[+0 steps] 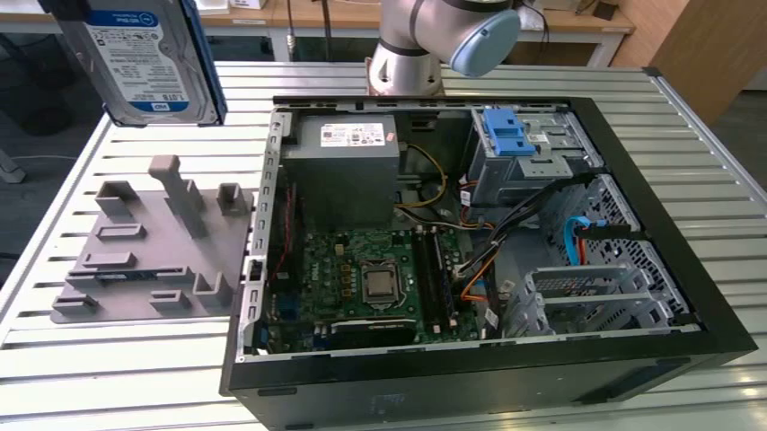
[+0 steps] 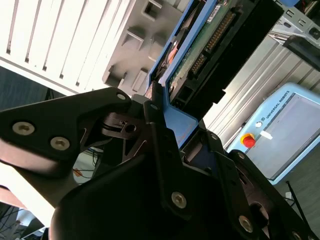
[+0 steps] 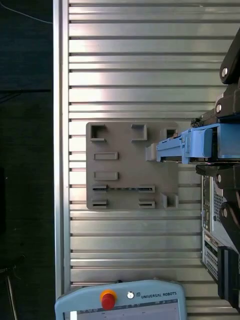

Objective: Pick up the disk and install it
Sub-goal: 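Pick up the disk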

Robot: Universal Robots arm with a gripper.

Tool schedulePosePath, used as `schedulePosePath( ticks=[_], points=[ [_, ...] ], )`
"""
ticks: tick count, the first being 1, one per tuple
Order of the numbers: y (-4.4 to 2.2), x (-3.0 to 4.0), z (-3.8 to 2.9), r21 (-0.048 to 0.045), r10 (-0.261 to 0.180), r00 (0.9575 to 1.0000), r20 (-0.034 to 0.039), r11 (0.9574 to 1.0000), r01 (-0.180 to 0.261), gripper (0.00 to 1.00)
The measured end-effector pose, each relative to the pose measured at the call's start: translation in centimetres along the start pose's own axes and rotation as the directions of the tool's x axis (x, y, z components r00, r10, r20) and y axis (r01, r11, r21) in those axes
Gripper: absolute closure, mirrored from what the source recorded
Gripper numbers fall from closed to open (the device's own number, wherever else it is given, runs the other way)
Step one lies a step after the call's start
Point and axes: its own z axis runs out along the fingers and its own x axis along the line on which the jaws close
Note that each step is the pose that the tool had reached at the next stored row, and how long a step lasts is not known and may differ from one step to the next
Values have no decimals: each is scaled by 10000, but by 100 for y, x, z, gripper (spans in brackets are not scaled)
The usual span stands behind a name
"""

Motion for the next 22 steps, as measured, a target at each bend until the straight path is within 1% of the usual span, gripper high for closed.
schedulePosePath(
  ticks=[4,13,18,22],
  points=[
    [-97,17,2,-6,0,10000,2,10000,0,64],
    [-149,102,3,-7,6,10000,1,10000,-6,64],
    [-185,112,3,-9,8,10000,0,10000,-8,64],
    [-233,119,4,-8,7,10000,1,10000,-7,64]
  ],
)
